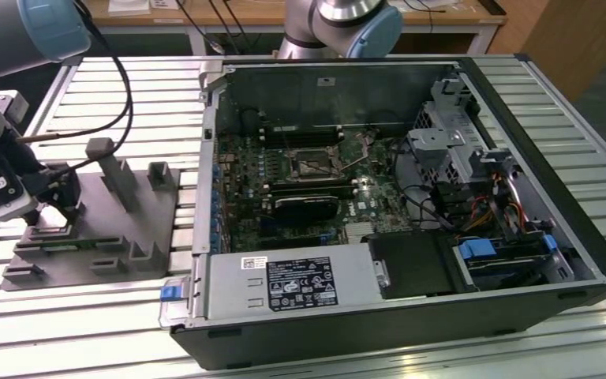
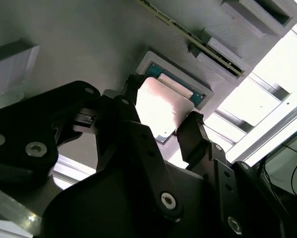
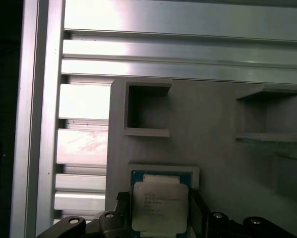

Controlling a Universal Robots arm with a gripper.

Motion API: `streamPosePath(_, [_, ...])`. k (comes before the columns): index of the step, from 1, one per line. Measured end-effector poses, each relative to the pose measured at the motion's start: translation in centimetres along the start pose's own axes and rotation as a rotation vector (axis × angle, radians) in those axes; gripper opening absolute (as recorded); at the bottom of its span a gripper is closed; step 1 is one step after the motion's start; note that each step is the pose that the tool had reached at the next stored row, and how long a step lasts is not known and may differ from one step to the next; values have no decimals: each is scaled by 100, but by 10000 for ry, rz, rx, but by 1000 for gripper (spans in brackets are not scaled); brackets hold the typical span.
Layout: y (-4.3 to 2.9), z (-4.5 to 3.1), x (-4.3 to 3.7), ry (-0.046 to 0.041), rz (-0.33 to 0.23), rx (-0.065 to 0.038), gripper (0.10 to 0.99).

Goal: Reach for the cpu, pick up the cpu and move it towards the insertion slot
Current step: 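Pick up the cpu and move it towards the insertion slot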

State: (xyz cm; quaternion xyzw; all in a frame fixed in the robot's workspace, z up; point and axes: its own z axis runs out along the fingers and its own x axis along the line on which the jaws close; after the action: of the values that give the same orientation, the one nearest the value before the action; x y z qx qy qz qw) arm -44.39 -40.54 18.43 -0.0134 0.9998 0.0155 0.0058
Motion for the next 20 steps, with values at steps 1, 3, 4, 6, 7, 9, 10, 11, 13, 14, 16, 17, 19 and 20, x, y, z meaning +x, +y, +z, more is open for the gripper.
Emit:
streamPosePath(1, [0, 3, 0, -1, 0, 0, 592])
streamPosePath(3, [0, 5, 0, -1, 0, 0, 592])
streamPosePath(4, [0, 5, 0, -1, 0, 0, 592])
streamPosePath(6, [0, 6, 0, -2, 0, -2, 592])
streamPosePath(7, [0, 6, 0, -2, 0, -3, 592])
streamPosePath(9, [0, 5, 0, -2, 0, -4, 592])
streamPosePath(10, [0, 5, 0, -1, 0, -4, 576])
streamPosePath(11, [0, 5, 0, -1, 0, -5, 541])
streamPosePath(13, [0, 5, 0, -2, 0, -6, 541])
streamPosePath(14, [0, 5, 0, -2, 0, -7, 541])
streamPosePath(16, [0, 6, 0, -2, 0, -8, 541])
streamPosePath(17, [0, 6, 0, -2, 0, -9, 541])
streamPosePath(19, [0, 5, 0, -4, 0, -10, 541])
streamPosePath(20, [0, 4, 0, -4, 0, -10, 541])
